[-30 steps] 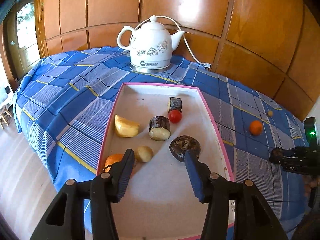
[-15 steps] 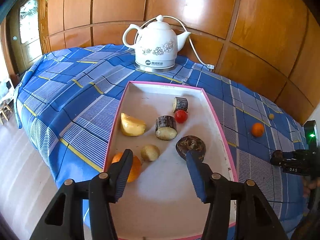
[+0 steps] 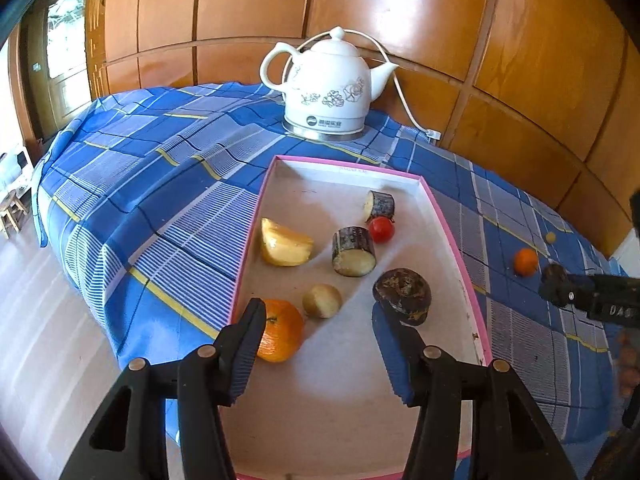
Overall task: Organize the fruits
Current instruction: 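Carry the dark round fruit into the tray with the right tool and release, then withdraw both tools from the tray toward the orange on the cloth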
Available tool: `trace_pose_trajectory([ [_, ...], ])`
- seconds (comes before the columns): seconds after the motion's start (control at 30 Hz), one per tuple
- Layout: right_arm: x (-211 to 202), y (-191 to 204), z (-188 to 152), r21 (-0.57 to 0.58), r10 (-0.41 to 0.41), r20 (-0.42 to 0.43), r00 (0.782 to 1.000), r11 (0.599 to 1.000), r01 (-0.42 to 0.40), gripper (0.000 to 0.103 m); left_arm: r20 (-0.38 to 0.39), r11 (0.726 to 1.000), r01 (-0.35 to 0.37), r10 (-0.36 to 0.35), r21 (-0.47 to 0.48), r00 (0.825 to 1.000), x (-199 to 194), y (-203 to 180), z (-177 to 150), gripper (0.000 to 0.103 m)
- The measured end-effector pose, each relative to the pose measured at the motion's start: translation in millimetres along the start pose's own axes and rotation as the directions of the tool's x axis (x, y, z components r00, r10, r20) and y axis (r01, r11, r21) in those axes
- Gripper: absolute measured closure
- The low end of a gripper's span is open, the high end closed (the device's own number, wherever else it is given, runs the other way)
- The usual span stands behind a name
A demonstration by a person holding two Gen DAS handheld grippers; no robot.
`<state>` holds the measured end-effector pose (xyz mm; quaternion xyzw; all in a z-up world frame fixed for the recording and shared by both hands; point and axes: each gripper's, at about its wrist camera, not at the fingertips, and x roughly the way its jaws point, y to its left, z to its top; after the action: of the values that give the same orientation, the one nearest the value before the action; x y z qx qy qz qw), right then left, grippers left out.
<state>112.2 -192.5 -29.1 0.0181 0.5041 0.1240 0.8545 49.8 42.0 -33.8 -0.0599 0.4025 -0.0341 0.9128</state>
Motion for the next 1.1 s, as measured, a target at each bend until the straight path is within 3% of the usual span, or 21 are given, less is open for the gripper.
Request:
trace_pose_trajectory([
  [0.27,20,70,43,-0.053,0.122,0.044,0.992,0.991,-0.12,0.058,0.005,0.999,-0.02,0.02,-0.037,1.0,0,15,2,0.047],
  [0.53,64,104,64,-0.067,0.124,0.0,0.992,0.99,-0.123,0.057,-0.012,0.998,-0.019,0.018,-0.053,1.0,4,20,-1,0.047],
  [0.73,78,102,61,-0.038,0.134,-0.019,0.991,0.99,-0.135,0.051,-0.022,0.999,-0.016,0.015,-0.048,1.0,6,19,-3,0.047],
  [1.1,33,71,36,0.001,0.126,0.049,0.991,0.992,-0.126,0.05,-0.01,1.0,-0.004,0.003,-0.026,1.0,1,9,-2,0.047],
])
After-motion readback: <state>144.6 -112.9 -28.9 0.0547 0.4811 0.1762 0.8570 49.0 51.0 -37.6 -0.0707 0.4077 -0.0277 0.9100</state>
